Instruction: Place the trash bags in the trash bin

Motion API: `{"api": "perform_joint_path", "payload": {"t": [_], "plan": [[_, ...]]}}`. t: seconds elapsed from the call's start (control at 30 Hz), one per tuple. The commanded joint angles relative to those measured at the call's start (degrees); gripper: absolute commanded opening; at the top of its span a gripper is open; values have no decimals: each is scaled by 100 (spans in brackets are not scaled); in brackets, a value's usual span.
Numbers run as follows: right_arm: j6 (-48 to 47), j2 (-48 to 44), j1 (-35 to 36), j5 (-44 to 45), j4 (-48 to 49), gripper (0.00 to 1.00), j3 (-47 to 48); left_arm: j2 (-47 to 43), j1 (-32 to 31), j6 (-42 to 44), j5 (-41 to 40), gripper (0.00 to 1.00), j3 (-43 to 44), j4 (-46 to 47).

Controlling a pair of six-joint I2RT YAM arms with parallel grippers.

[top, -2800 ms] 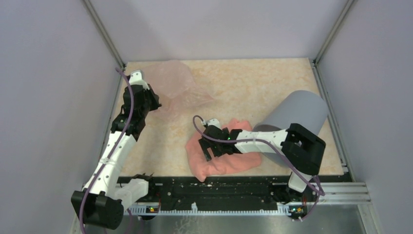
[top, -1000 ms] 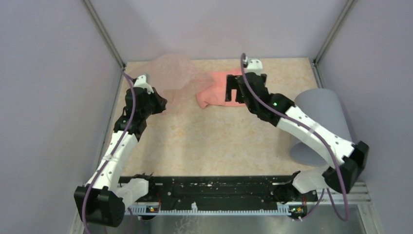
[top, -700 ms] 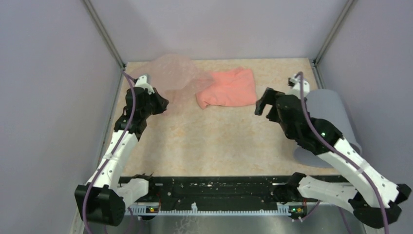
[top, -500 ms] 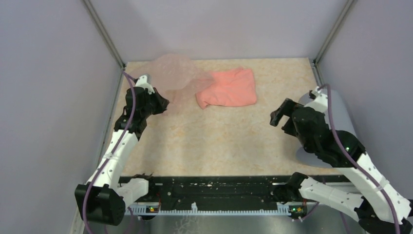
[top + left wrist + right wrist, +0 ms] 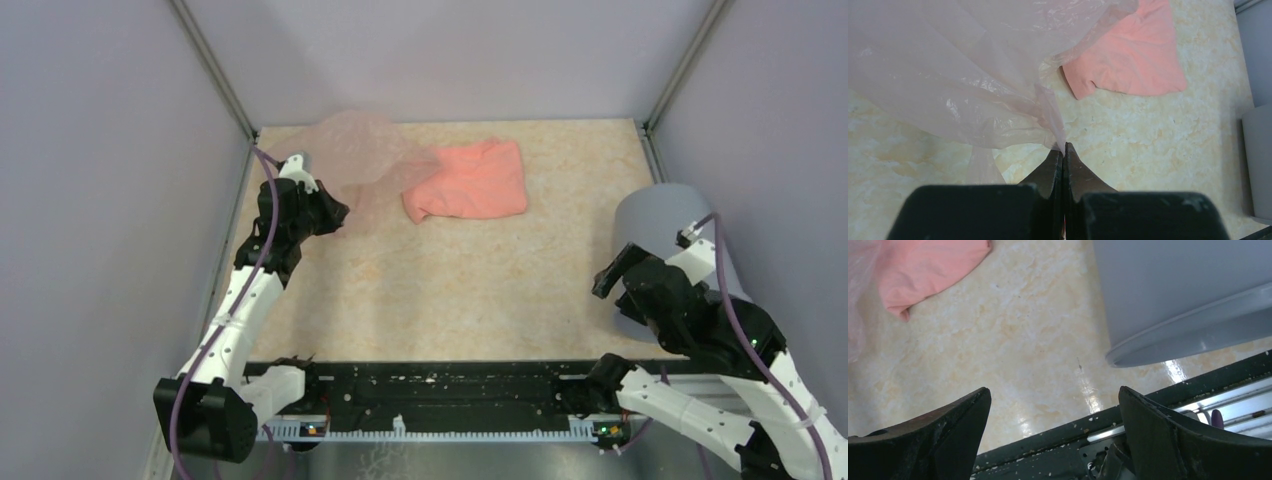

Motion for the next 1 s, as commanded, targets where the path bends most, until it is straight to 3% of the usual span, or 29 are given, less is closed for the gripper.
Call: {"api": "perform_joint_path", "payload": {"t": [0.0,0.23,0.37,0.63,0.97], "plan": [[531,-152,-49,495,-172,99,-485,4,28,-62,125,0,44,316],[880,-137,-90,1088,-166,99,-747,-9,27,-67,144,0,42,309],[1592,-209,-94,1497,-69,99,-991,-10,28,-80,189,0,41,330],[1733,-246,-91,1966,1410,99,-2124,-33,28,-71,174,0,22,321],[857,-405,-189,2475,3563,95,-3460,-54,19,-53,150,0,7,320]]}}
